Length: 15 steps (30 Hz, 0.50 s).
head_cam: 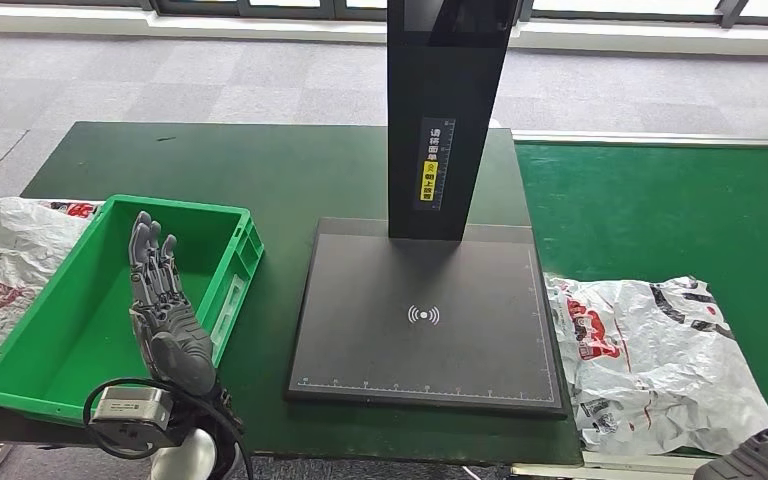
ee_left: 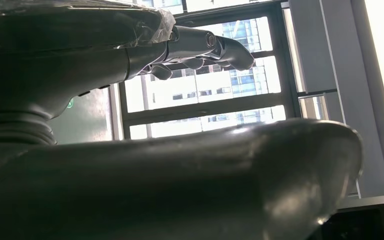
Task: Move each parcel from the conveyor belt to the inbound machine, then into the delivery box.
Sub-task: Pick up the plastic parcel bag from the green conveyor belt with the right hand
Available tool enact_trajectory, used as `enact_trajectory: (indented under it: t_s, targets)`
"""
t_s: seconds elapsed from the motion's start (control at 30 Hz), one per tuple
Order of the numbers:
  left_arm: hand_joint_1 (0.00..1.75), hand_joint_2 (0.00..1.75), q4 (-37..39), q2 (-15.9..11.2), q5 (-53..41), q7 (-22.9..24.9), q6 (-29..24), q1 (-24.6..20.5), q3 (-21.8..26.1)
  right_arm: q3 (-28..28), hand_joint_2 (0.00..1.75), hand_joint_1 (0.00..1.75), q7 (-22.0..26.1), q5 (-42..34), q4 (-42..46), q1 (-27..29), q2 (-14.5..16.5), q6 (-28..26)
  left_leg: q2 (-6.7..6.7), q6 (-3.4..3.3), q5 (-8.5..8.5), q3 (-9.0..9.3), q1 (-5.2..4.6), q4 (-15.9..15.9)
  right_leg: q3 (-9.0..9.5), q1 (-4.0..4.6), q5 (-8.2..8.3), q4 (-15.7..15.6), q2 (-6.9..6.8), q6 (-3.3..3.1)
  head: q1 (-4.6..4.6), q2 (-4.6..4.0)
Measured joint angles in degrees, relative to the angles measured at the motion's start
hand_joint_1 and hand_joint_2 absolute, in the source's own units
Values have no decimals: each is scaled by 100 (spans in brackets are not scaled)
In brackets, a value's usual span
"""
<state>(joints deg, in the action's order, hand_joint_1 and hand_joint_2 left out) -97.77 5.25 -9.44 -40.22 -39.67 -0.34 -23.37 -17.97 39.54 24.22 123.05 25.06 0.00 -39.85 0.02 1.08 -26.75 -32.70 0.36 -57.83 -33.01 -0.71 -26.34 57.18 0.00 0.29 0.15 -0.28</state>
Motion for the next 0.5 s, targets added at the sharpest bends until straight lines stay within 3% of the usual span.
enact_trajectory:
  t_s: [0.5]
  targets:
    - [0,0,0,0,0,0,0,0,0,0,0,0,0,0,0,0,0,0,0,0,0,0,0,0,0,0,0,0,0,0,0,0]
